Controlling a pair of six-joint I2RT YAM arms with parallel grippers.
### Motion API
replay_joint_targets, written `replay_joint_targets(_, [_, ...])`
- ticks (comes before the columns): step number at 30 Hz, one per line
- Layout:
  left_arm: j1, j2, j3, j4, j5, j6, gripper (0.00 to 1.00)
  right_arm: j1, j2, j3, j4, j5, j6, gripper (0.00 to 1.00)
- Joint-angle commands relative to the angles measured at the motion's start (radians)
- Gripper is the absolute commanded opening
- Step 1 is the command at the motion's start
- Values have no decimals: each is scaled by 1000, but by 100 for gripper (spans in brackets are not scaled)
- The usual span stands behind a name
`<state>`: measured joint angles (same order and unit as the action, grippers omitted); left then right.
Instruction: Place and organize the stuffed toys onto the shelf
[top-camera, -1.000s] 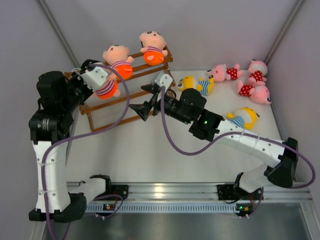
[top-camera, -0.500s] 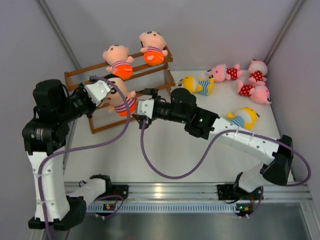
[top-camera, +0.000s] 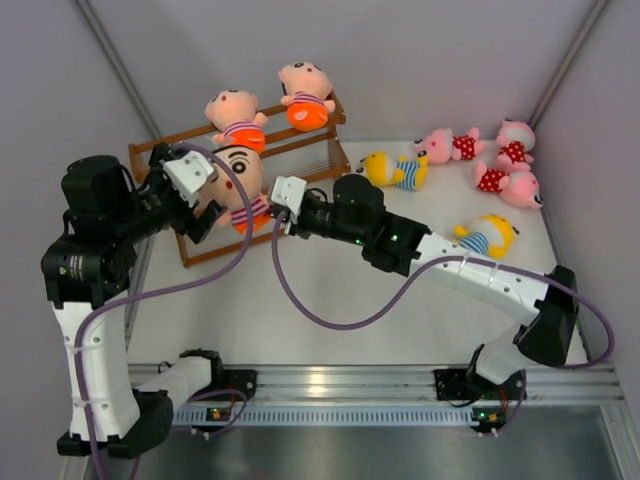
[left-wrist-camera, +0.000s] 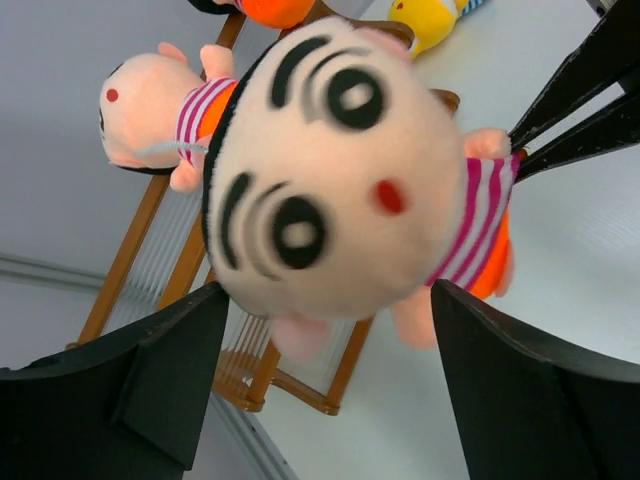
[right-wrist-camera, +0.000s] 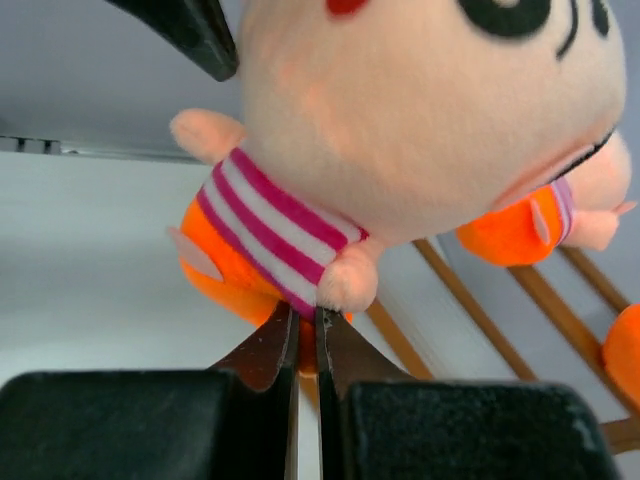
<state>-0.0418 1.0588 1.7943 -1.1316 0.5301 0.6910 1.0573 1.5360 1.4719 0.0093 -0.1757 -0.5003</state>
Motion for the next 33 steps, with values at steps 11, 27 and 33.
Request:
replay_joint_targets(11, [-1,-29,36,-2,111,-127,95,-69,-160,-133,-111,18,881,0])
replay_joint_targets(27, [-3,-71,-197,-66,291,108,98,-5,-40,37,-40,-50,1042,0])
replay_joint_targets(33, [-3,-72,-210,-66,260,133,67,21,1,82,21,-120,1033,0])
